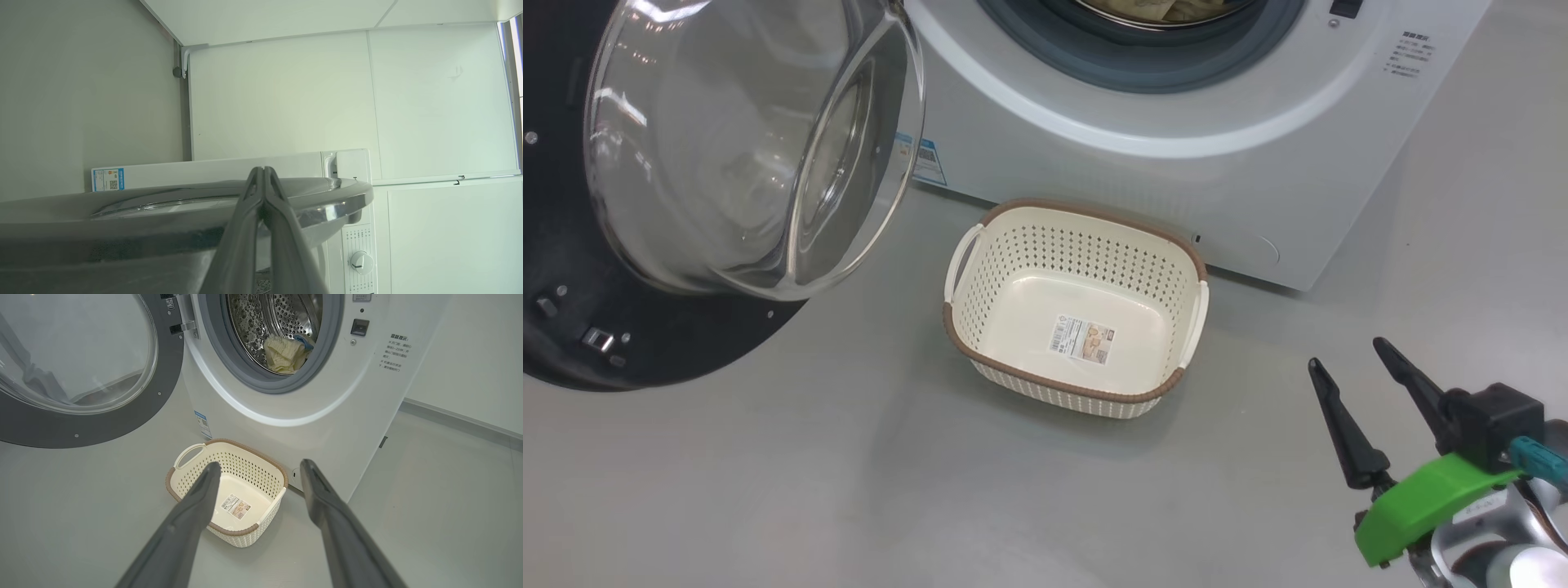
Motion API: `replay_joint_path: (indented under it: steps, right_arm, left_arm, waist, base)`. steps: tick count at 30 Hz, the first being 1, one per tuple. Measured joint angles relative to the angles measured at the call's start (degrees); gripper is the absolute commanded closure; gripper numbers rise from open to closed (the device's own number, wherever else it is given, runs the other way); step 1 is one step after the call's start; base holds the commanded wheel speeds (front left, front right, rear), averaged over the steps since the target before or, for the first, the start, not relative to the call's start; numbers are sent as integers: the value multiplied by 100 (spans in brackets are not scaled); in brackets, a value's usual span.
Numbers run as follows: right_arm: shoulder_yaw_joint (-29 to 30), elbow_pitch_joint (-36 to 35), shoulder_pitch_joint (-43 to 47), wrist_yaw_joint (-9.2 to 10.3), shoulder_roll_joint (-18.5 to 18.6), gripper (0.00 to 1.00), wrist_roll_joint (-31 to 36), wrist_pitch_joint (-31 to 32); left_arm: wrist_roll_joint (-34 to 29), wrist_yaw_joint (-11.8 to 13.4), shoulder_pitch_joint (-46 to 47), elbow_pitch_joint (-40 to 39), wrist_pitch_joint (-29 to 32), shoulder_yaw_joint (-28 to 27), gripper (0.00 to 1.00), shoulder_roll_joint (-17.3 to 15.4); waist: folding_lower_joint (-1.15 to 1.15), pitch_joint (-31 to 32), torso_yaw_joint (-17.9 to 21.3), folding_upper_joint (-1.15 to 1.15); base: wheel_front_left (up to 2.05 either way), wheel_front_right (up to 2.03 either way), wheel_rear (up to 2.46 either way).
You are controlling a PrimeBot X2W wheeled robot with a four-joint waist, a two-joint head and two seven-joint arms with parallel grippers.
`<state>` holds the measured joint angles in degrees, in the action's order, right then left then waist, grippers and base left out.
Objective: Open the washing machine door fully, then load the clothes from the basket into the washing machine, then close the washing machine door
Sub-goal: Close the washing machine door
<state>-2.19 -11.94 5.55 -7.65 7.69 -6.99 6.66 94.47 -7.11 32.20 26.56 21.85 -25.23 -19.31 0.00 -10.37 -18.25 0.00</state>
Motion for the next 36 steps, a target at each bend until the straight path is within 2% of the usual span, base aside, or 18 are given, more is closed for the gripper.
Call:
replay_joint_path:
  steps: [17,26,36]
  right_arm:
    - [-2,30,0,0,-46,0,0,-9]
    - [-10,75,-2,0,-65,0,0,-19]
    - [-23,115,-7,0,-92,0,0,-70]
  left_arm:
    - [248,-41,-437,-682,1001,-96,100,352]
    - [223,-34,-453,-973,1261,-79,100,725]
    - [185,-33,-488,-1308,1708,-59,100,934]
  waist:
    - [0,-5,-110,0]
    - [0,-4,-107,0]
    - [1,-26,-4,0]
  base:
    - [0,0,0]
    - [0,0,0]
    - [0,0,0]
